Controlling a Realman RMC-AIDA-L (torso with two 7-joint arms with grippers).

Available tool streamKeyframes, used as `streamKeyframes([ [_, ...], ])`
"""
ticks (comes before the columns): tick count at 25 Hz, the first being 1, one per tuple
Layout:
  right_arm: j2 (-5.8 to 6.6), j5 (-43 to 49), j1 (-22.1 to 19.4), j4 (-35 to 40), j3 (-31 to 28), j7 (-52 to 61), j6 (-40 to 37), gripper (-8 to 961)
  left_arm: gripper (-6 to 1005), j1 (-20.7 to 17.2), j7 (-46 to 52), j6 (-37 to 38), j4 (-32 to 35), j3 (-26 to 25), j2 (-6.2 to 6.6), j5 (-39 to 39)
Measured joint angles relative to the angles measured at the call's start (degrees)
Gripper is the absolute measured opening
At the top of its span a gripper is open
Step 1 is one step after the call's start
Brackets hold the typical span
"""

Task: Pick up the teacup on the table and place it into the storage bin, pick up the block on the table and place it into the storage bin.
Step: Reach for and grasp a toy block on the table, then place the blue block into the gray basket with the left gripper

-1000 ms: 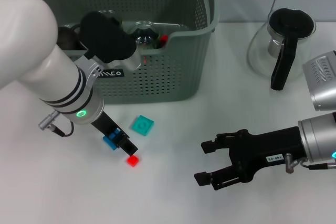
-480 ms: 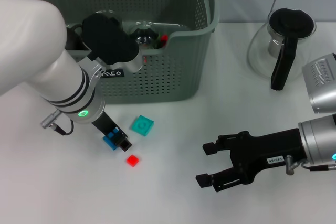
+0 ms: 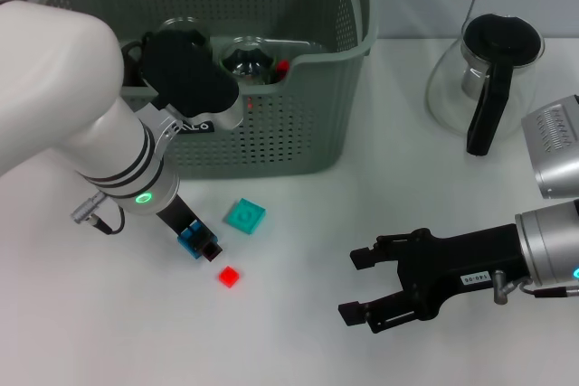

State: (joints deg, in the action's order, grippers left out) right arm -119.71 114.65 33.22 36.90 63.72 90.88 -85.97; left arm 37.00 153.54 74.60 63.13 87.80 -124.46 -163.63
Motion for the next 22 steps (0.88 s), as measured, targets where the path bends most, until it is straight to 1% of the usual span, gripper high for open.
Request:
streamKeyframes([
  [12, 0.0, -0.04, 0.0, 0.0, 0.0, 0.0, 0.02, 942, 672, 0.07, 0.11, -0.69, -0.34, 0.35, 0.03, 0.02],
  [19, 0.0, -0.04, 0.0, 0.01, -0.09, 0.0, 0.01, 942, 568, 0.18, 0.79, 0.13, 0.17, 0.36, 0.25, -0.09],
  [22, 0.06, -0.04, 0.0, 0.01, -0.19, 0.0, 0.01, 942, 510, -1.0, 0.7, 3.06, 4.09, 0.14, 0.23, 0.17],
])
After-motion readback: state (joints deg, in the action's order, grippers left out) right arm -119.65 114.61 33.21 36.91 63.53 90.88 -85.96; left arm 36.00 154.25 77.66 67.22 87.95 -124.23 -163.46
